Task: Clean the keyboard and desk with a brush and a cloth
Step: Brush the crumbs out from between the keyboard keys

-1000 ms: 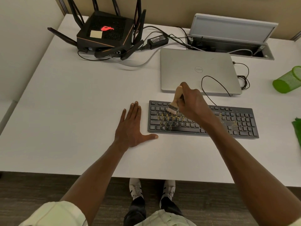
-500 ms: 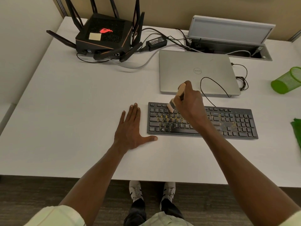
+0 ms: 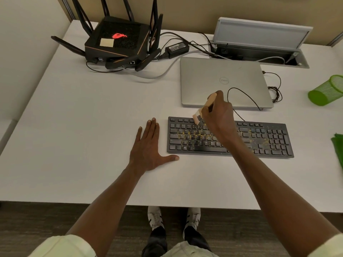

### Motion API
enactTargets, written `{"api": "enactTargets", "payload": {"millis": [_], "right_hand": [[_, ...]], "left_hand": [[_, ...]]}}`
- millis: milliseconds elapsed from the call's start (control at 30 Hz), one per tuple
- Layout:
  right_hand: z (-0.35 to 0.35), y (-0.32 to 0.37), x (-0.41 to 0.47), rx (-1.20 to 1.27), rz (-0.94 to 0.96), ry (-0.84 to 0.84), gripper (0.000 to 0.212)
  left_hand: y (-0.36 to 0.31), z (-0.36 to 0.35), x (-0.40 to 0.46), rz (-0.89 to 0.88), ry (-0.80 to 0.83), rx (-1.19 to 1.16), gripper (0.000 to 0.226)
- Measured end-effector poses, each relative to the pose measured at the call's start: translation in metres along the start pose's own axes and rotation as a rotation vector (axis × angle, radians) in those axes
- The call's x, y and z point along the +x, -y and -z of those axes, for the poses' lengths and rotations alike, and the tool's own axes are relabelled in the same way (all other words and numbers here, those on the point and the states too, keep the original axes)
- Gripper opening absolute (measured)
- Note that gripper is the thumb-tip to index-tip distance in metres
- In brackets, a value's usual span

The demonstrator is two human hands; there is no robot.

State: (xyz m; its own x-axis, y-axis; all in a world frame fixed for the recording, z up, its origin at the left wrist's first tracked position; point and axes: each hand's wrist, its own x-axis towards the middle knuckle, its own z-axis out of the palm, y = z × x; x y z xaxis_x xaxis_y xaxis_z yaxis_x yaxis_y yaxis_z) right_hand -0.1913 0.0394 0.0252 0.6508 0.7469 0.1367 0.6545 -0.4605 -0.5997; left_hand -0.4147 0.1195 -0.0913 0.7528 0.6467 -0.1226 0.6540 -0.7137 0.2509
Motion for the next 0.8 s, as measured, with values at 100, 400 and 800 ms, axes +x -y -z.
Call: {"api": "enactTargets", "payload": {"millis": [100, 400, 800], "right_hand": [[-0.003, -0.001, -0.011, -0.022, -0.012, 0.020, 0.027], [-0.001, -0.002, -0.006, 0.035, -0.078, -0.066, 0.026], [0.010, -0.005, -0.012, -0.047, 0.333, 0.203, 0.019]], "left_hand": [[0.000, 0.000, 0.000, 0.005, 0.003, 0.005, 0.147], [0.000, 0.000, 0.000, 0.001, 0.002, -0.003, 0.147], [0.000, -0.001, 0.000, -0.001, -0.025, -0.007, 0.146]]}}
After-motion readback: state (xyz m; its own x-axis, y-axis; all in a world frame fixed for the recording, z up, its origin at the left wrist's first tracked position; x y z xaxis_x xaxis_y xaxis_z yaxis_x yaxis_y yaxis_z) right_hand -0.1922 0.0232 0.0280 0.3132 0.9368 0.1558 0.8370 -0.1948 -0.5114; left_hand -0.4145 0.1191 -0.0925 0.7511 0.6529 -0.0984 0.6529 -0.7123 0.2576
